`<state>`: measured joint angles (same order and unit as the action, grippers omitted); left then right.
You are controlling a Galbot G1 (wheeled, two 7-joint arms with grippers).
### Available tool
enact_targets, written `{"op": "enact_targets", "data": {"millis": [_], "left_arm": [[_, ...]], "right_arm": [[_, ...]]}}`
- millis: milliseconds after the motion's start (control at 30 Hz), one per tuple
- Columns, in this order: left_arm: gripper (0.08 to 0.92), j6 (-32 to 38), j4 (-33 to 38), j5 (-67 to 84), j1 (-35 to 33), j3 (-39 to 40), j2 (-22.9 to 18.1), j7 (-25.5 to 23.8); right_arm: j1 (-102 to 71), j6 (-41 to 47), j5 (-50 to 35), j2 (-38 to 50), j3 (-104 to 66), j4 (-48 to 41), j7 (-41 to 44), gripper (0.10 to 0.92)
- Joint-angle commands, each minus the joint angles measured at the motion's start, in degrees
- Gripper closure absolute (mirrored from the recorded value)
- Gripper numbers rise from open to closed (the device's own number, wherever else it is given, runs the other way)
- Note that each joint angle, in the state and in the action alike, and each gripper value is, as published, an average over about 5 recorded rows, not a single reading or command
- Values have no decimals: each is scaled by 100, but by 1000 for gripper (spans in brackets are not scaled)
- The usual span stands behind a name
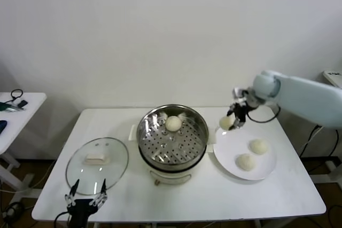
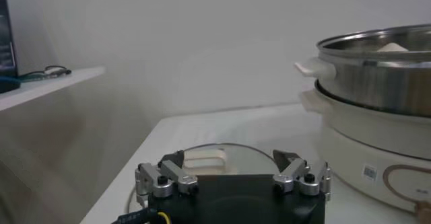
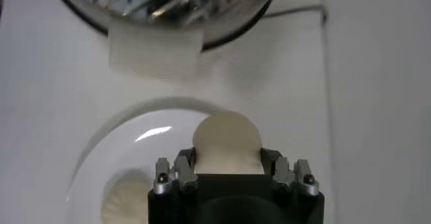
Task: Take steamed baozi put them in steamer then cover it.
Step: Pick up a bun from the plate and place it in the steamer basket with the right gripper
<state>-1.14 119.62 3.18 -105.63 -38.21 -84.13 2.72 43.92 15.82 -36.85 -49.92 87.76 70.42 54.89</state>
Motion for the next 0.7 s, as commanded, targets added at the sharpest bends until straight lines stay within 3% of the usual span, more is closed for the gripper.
{"op": "enact_targets", "data": {"millis": [33,267,700], "left_arm": [[177,-3,17,-2,-1,58,19,-7],[177,-37,73,-11,46,89,-13,-13],[177,-20,132,43,7,50,-43,10]], "right_arm": [[2082,733,-2054,-964,453,1201,-470,389],[1060,1532,-2456,-1998,-10,1851,-1578,389],[-759,1790,-1302,-2796,4,710,-1999,389]]}}
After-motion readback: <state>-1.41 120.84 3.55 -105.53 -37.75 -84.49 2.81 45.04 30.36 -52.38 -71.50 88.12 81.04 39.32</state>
